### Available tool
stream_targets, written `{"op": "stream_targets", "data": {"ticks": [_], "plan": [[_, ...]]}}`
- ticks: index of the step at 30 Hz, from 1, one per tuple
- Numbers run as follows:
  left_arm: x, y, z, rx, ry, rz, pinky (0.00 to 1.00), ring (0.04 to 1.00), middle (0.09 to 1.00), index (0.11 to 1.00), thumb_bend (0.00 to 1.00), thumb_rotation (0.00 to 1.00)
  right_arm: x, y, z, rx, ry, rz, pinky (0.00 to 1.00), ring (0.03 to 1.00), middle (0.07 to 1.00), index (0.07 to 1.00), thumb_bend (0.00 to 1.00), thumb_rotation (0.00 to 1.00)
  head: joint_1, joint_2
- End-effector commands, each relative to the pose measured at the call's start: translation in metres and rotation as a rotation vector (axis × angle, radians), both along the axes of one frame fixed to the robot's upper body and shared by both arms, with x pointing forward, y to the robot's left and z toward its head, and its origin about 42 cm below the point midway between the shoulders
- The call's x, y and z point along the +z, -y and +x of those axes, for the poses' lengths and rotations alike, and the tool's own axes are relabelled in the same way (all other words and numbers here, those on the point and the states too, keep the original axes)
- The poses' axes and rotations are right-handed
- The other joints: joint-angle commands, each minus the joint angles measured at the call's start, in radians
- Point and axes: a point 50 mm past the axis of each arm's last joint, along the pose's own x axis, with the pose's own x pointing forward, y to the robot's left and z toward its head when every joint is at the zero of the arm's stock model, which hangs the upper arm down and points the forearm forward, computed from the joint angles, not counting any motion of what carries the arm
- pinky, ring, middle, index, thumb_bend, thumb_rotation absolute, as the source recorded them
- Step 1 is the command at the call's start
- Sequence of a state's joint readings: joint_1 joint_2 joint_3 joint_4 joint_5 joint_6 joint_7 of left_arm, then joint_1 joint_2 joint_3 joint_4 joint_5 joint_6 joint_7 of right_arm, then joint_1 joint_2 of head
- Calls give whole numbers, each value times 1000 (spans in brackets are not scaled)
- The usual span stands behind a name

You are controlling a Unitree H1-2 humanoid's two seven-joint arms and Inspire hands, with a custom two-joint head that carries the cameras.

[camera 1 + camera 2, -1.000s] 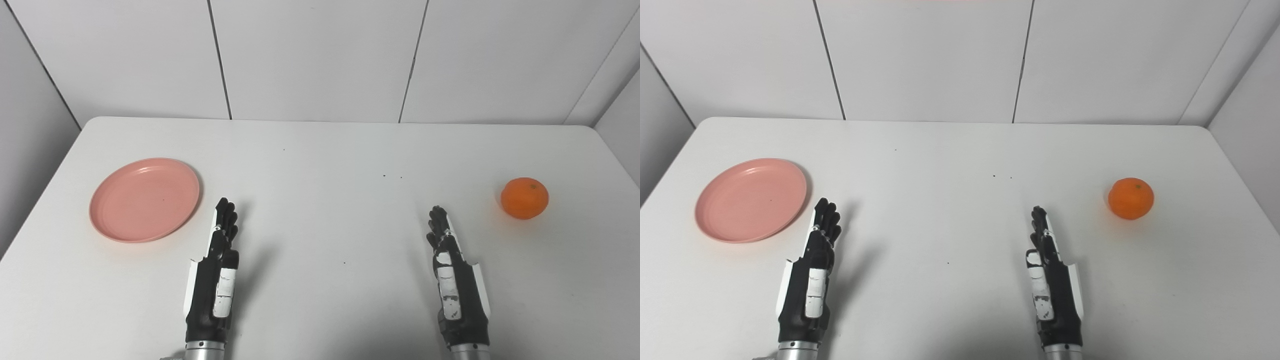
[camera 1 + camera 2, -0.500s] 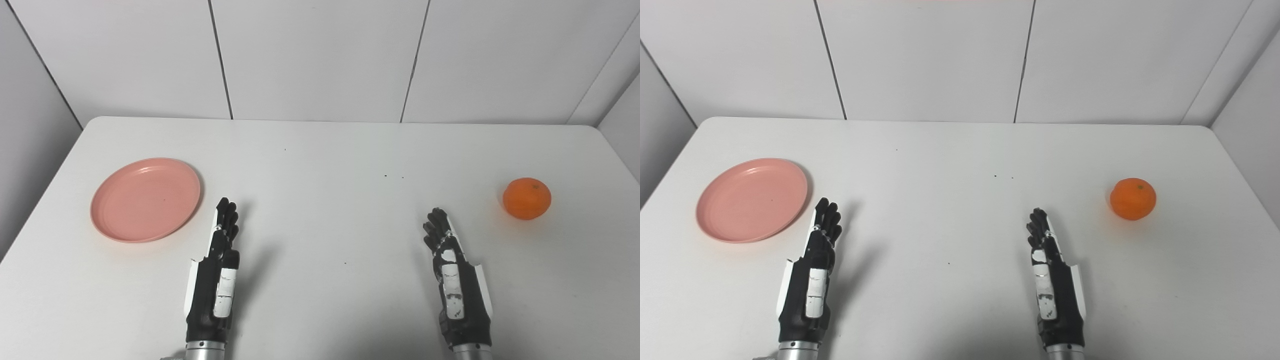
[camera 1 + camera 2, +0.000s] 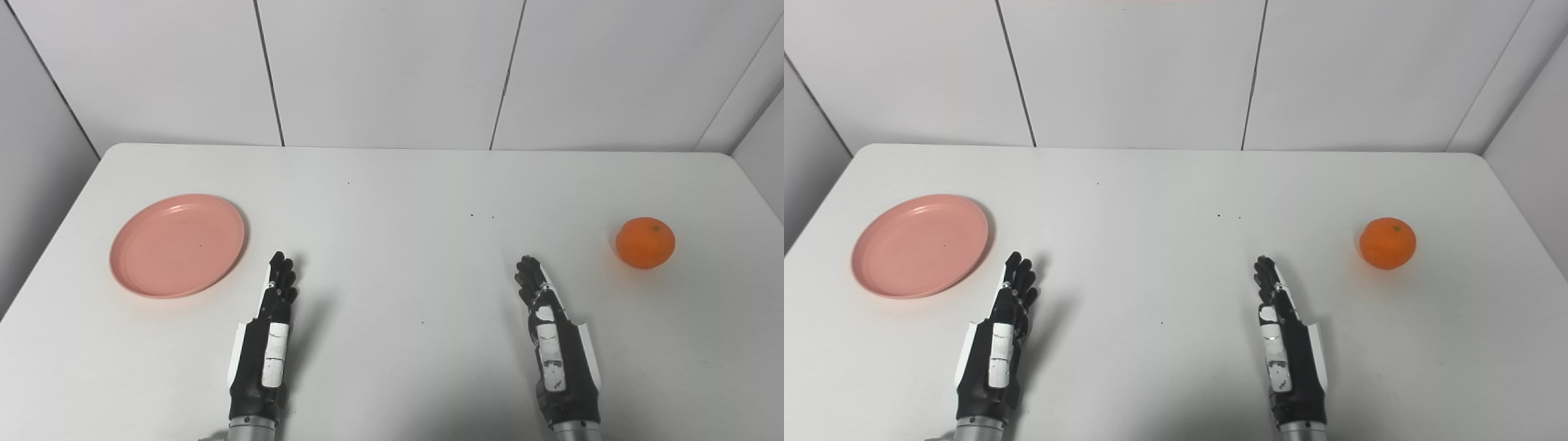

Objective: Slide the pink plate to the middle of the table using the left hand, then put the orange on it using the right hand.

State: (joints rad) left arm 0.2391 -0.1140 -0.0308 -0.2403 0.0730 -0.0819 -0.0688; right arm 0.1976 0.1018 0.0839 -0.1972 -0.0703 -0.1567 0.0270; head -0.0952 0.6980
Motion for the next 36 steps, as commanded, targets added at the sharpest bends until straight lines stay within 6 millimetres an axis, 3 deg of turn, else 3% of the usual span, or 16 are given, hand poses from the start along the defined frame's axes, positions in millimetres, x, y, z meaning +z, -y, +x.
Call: {"op": "stream_targets", "data": {"ticks": [1, 12, 36], "plan": [[-34, -33, -61, 7, -211, 65, 1000, 1000, 1000, 1000, 798, 1000, -2, 11, -16, 13, 19, -51, 979, 947, 934, 911, 840, 1000, 1, 3], [-32, -35, -55, -37, -252, 72, 1000, 1000, 1000, 1000, 777, 1000, 6, 11, -13, 3, 104, -65, 927, 929, 922, 905, 841, 1000, -1, 5], [-33, -36, -53, -32, -242, 104, 1000, 1000, 1000, 1000, 770, 1000, 12, 5, 3, 1, 88, -15, 956, 934, 926, 907, 879, 1000, 5, -9]]}}
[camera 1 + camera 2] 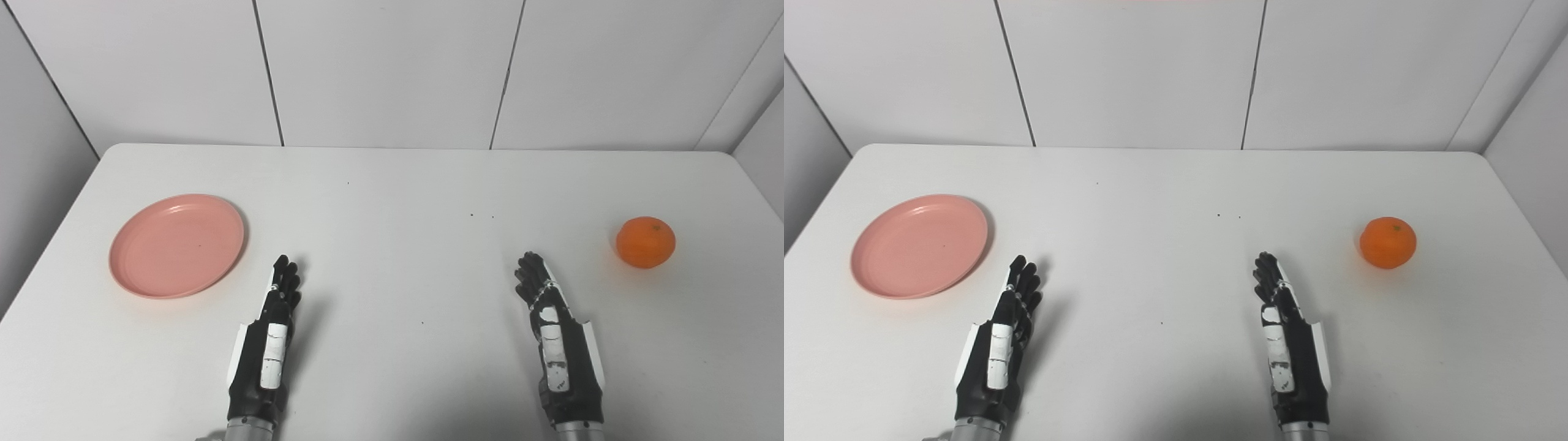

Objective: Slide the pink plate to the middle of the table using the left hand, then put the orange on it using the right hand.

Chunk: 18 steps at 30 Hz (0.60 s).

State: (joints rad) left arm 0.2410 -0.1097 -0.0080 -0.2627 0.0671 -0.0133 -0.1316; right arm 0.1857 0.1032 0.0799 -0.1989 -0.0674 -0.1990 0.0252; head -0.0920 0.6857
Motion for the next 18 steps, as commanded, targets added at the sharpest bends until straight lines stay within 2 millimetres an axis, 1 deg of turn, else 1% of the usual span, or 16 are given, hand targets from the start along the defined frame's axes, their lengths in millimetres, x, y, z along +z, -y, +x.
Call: {"op": "stream_targets", "data": {"ticks": [1, 3, 4, 7, 9, 11, 18], "plan": [[-33, -31, -53, 9, -194, 105, 1000, 1000, 1000, 1000, 767, 1000, 6, 5, 2, 7, 29, -27, 969, 937, 927, 908, 881, 1000, 1, 4], [-33, -32, -54, 11, -196, 106, 1000, 1000, 1000, 1000, 775, 1000, 5, 6, 4, 10, 26, -33, 982, 937, 927, 910, 880, 1000, 1, 4], [-32, -33, -55, 13, -196, 106, 1000, 1000, 1000, 1000, 776, 1000, 3, 6, 5, 8, 16, -38, 984, 937, 927, 910, 880, 1000, -7, 12], [-30, -34, -59, 13, -191, 110, 1000, 1000, 1000, 1000, 760, 1000, -5, 6, 9, -10, -60, -40, 964, 936, 933, 918, 851, 1000, -18, 19], [-29, -34, -61, 11, -190, 107, 1000, 1000, 1000, 1000, 752, 1000, -7, 7, 9, -23, -104, -30, 965, 938, 935, 923, 836, 1000, -15, 20], [-28, -33, -61, 9, -191, 97, 1000, 1000, 1000, 1000, 757, 1000, -8, 9, 10, -31, -141, -21, 989, 947, 942, 928, 835, 1000, -13, 19], [-28, -31, -61, 10, -194, 94, 1000, 1000, 1000, 1000, 756, 1000, -10, 10, 13, -20, -162, -17, 979, 944, 936, 921, 835, 1000, -8, 17]]}}
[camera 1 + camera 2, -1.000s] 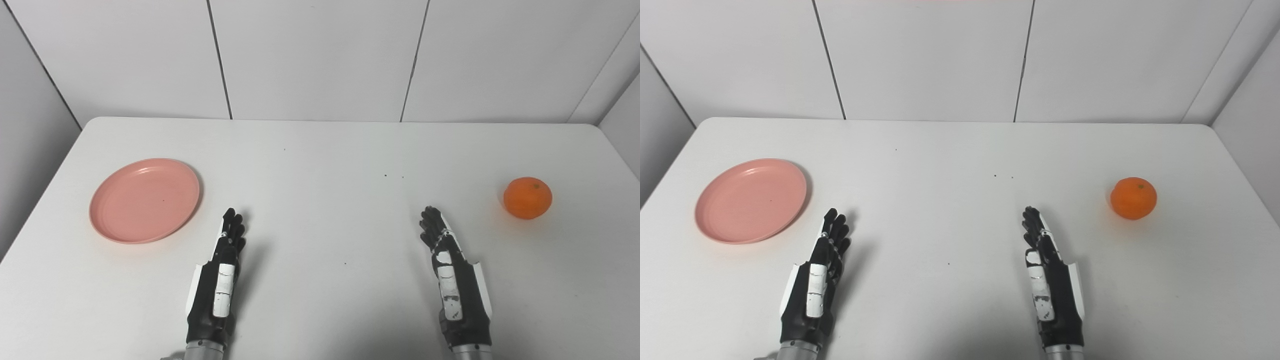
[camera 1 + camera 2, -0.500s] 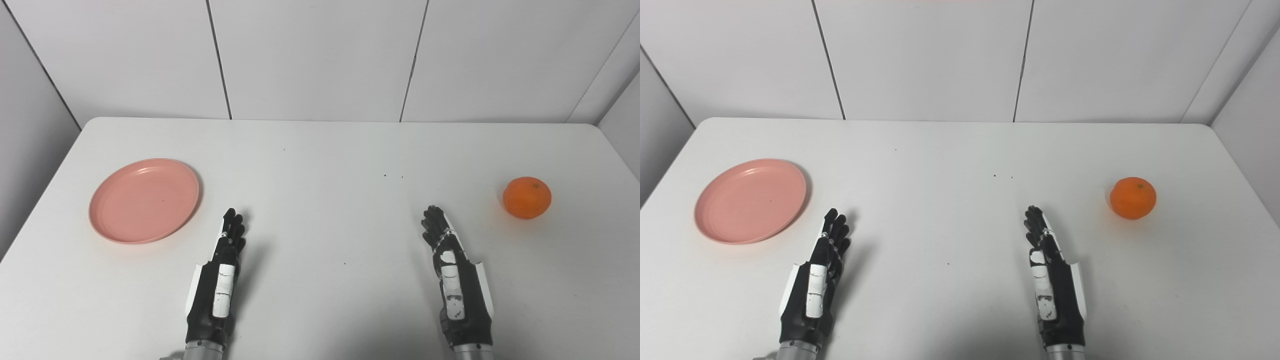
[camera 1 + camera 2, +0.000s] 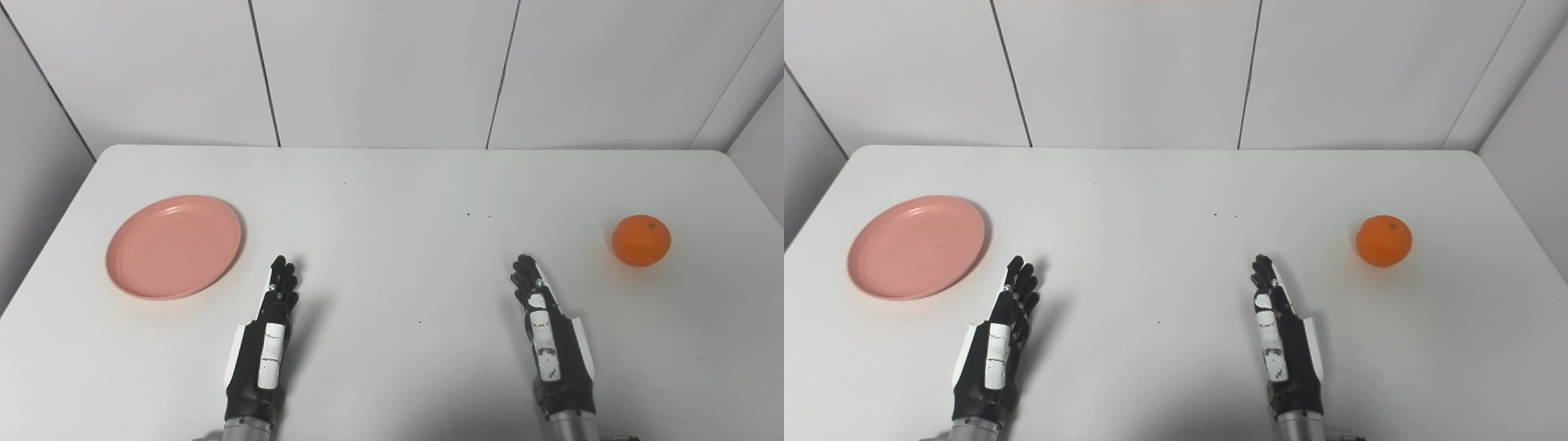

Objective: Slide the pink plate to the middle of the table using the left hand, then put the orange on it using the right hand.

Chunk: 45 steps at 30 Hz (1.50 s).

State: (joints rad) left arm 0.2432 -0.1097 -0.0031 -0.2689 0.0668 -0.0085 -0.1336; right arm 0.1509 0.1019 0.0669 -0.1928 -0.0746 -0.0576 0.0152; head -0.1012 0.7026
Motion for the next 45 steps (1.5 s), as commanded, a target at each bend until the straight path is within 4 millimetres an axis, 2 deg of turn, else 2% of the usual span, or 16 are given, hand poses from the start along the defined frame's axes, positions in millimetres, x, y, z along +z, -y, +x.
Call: {"op": "stream_targets", "data": {"ticks": [1, 25, 27, 28, 31, 32, 33, 34, 37, 38, 41, 45], "plan": [[-29, -30, -60, 6, -193, 94, 1000, 1000, 1000, 1000, 756, 1000, -6, 9, 1, -11, -47, -7, 979, 943, 936, 920, 835, 1000, 1, 0], [-29, -29, -62, 11, -180, 102, 1000, 1000, 1000, 1000, 743, 1000, -4, 8, -1, 6, -41, -7, 997, 946, 942, 925, 841, 1000, 9, 0], [-30, -27, -62, 10, -178, 103, 1000, 1000, 1000, 1000, 744, 1000, -5, 10, -2, 5, -46, -9, 1000, 945, 940, 924, 845, 1000, 37, -10], [-31, -24, -62, 10, -176, 100, 1000, 1000, 1000, 1000, 745, 1000, -6, 12, -2, 4, -49, -14, 1000, 946, 941, 925, 850, 1000, 76, -24], [-33, -20, -62, 15, -169, 104, 1000, 1000, 1000, 1000, 760, 1000, -8, 16, -4, 4, -48, -20, 1000, 949, 942, 927, 851, 1000, 98, -33], [-35, -17, -62, 17, -164, 116, 999, 999, 998, 1000, 760, 1000, -10, 20, -5, 4, -49, -16, 1000, 949, 942, 929, 848, 1000, 169, -67], [-37, -14, -62, 20, -158, 127, 988, 990, 988, 1000, 758, 1000, -11, 23, -6, 5, -50, -13, 1000, 948, 942, 933, 836, 1000, 176, -70], [-40, -9, -61, 22, -154, 136, 986, 989, 987, 999, 757, 1000, -13, 28, -7, 5, -49, -9, 1000, 948, 942, 934, 834, 1000, 219, -93], [-45, -2, -61, 24, -150, 148, 963, 976, 978, 993, 773, 1000, -18, 36, -7, 9, -45, -1, 989, 950, 947, 939, 821, 1000, 242, -107], [-47, 1, -60, 23, -149, 149, 961, 975, 977, 992, 774, 1000, -20, 40, -7, 11, -45, -1, 988, 950, 947, 940, 820, 1000, 280, -136], [-51, 9, -58, 24, -154, 154, 932, 964, 971, 972, 771, 998, -28, 51, -6, 17, -47, -6, 984, 955, 953, 948, 806, 1000, 310, -164], [-52, 16, -56, 32, -164, 150, 904, 951, 963, 957, 765, 978, -34, 58, -6, 21, -49, -8, 994, 953, 952, 947, 803, 1000, 330, -186]]}}
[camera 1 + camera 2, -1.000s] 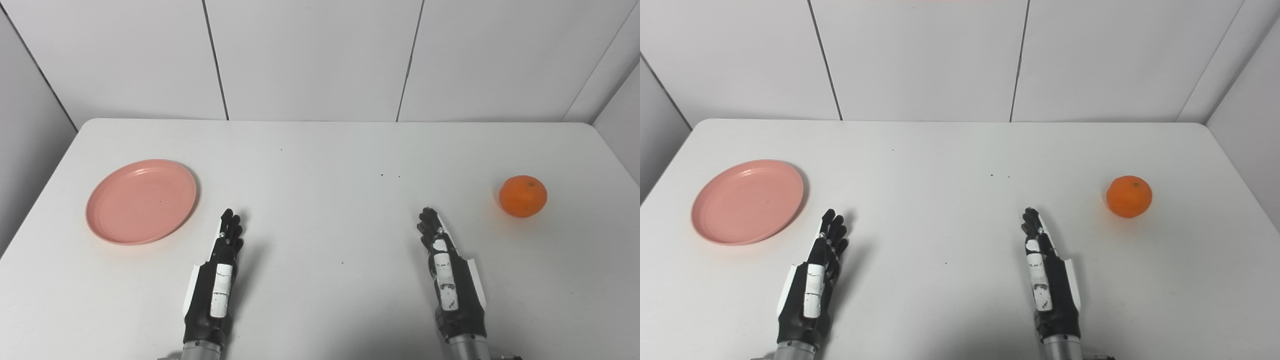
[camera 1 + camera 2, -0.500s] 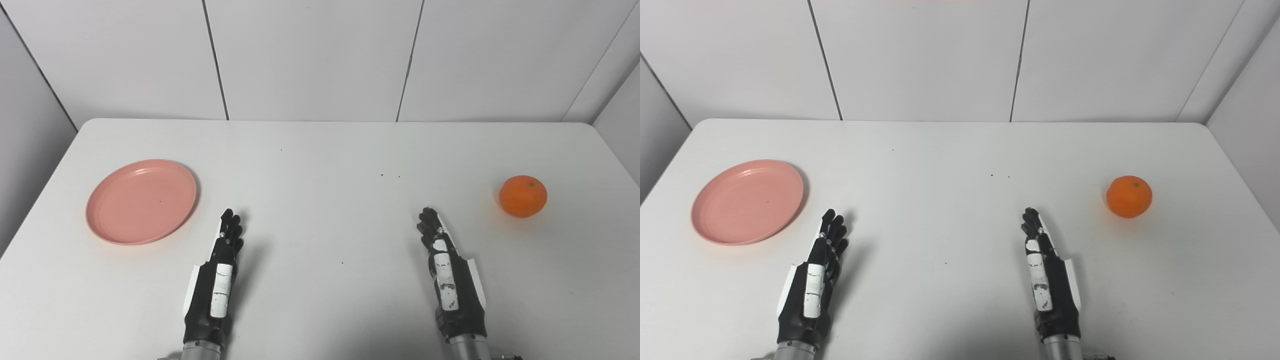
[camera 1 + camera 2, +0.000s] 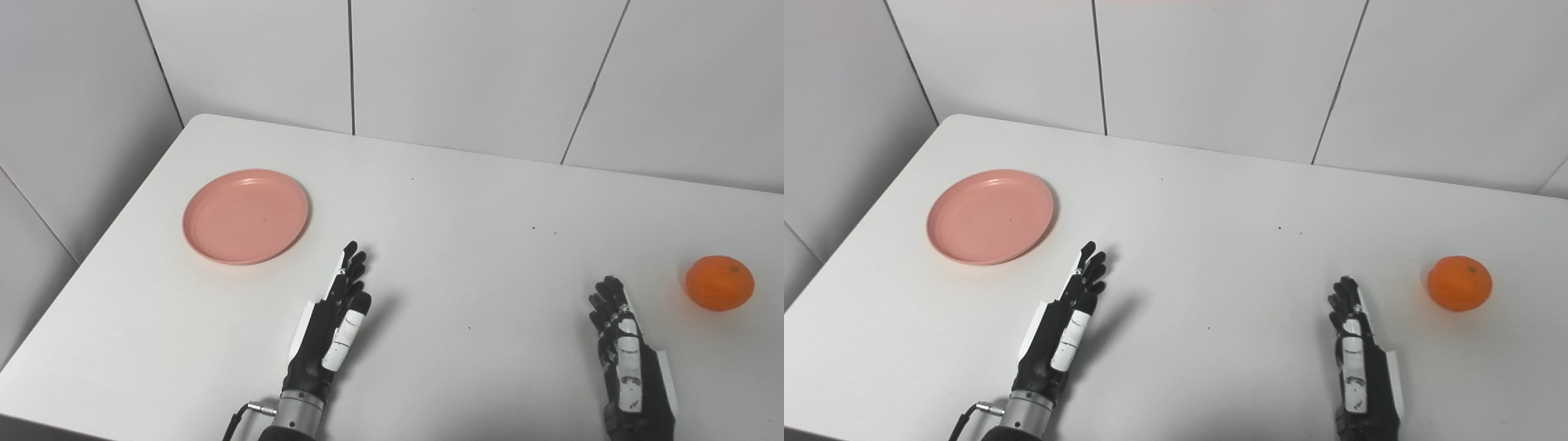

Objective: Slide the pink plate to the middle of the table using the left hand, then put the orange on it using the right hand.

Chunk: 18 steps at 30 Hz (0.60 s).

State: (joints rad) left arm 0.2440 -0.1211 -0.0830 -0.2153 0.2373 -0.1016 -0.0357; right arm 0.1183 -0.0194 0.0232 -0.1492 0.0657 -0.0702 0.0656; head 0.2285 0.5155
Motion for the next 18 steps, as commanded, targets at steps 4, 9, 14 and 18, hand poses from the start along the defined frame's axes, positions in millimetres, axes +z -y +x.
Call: {"op": "stream_targets", "data": {"ticks": [4, 9, 14, 18], "plan": [[-48, -5, -56, 34, -213, 1, 899, 948, 959, 952, 787, 956, -30, 18, -15, -13, -46, -20, 999, 953, 954, 946, 797, 1000, 9, -15], [-50, -5, -57, 36, -219, 3, 888, 943, 953, 944, 787, 942, -35, 17, -16, -8, -39, -28, 995, 958, 958, 953, 767, 1000, -1, -43], [-55, -9, -55, 35, -217, 2, 883, 940, 951, 943, 771, 939, -39, 13, -14, -9, -35, -33, 977, 951, 954, 950, 752, 1000, -11, -64], [-58, -12, -52, 35, -204, 0, 877, 938, 950, 944, 756, 935, -40, 9, -12, -4, -51, -31, 982, 954, 953, 950, 750, 1000, -15, -88]]}}
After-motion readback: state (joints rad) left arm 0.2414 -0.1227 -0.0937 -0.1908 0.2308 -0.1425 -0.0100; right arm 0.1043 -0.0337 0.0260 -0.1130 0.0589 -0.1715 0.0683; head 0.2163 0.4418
